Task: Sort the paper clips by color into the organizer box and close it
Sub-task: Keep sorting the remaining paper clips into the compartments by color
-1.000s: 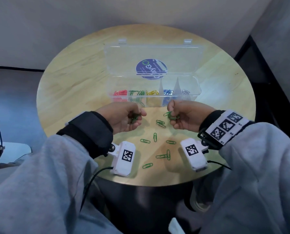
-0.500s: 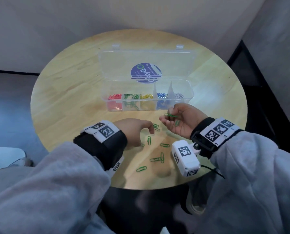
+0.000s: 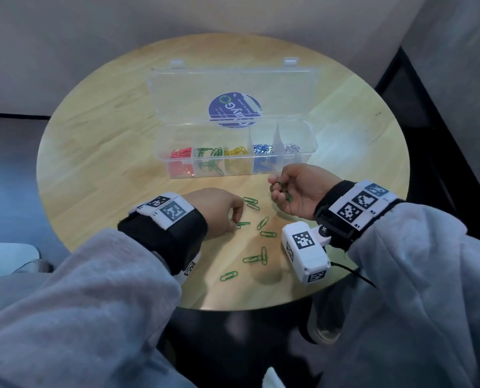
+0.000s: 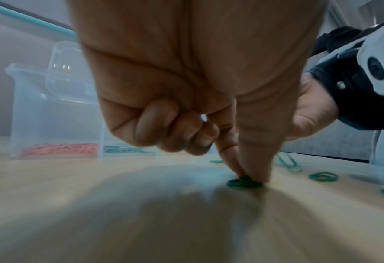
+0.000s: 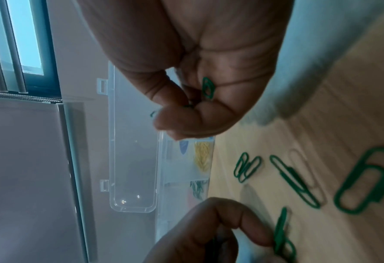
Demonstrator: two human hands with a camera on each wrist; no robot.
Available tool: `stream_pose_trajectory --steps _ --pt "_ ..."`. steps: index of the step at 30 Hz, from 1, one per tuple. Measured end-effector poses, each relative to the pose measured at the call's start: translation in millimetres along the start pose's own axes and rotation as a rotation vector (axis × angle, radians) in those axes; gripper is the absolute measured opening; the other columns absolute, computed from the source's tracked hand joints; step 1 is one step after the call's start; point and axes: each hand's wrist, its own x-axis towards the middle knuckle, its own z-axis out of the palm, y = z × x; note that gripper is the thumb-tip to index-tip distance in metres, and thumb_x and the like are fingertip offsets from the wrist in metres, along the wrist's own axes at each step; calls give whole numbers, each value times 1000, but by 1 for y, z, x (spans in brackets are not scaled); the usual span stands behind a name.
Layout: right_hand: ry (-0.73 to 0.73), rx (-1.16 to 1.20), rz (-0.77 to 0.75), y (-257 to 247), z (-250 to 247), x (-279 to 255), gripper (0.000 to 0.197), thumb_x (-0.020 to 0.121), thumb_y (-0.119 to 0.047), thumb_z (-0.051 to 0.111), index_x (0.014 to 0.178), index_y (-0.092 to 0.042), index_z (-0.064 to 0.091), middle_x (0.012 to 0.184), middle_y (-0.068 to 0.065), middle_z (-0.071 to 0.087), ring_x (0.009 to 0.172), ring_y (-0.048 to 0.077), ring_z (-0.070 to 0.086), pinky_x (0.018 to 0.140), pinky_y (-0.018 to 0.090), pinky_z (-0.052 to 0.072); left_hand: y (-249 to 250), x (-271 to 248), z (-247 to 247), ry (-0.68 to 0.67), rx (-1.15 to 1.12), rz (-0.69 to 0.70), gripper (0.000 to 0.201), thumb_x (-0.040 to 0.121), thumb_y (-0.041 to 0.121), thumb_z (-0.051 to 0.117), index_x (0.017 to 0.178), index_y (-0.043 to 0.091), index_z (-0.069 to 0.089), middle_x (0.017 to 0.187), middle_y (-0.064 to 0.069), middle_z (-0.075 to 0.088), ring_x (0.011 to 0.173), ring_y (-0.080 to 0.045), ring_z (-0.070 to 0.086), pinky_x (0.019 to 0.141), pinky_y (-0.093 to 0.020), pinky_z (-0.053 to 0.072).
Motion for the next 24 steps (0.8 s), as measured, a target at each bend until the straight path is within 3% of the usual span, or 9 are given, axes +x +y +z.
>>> stream_pose_trajectory --steps 3,7,9,11,13,16,20,24 --pt "1 -23 0 1 1 -1 21 87 -6 33 73 -6 49 64 3 38 50 12 42 38 13 42 1 -2 3 3 19 4 17 79 29 64 88 27 51 75 8 46 76 -17 47 54 -26 30" --pt "-32 -196 -23 1 5 -5 24 88 -10 42 66 -8 50 59 1 38 44 10 42 39 14 41 7 -1 1 -17 43 25 13 82 26 65 86 26 52 80 7 48 80 -18 47 61 -27 35" --pt "-8 -431 -60 2 5 -6 21 89 -10 48 68 -9 51 58 0 37 45 10 38 39 16 34 12 -2 -1 -30 73 17 6 86 24 62 90 24 57 78 7 47 81 -18 47 53 -26 30" --pt "19 -830 -132 1 5 -8 14 87 -10 56 72 -12 55 59 -1 39 49 11 35 41 19 29 17 -3 -1 -33 100 -11 10 89 23 57 97 19 62 86 4 52 81 -18 48 48 -23 25" --pt "10 -1194 -181 -1 5 -12 9 82 -14 66 76 -18 60 59 -4 45 51 12 37 46 21 33 18 -4 -1 -36 118 -39 16 89 22 55 100 16 64 92 0 58 80 -20 50 46 -23 25" --pt "-39 -1441 -171 -1 9 -16 14 76 -24 72 85 -27 62 65 -9 48 54 11 42 53 22 37 14 -4 -1 -51 117 -74 18 89 22 54 101 14 65 91 -1 59 81 -21 51 49 -24 28" --pt "-1 -1682 -196 11 15 -13 22 71 -32 75 84 -31 58 73 -11 49 68 11 50 71 30 46 9 -8 -3 -74 91 -94 8 87 22 54 89 17 60 84 1 56 78 -21 50 49 -24 29" --pt "-13 -1818 -252 18 20 -13 20 76 -28 73 83 -23 55 71 -11 46 74 15 49 56 23 37 -5 -6 -12 -79 -105 -81 14 85 25 53 72 21 53 70 7 54 74 -18 51 62 -25 38"
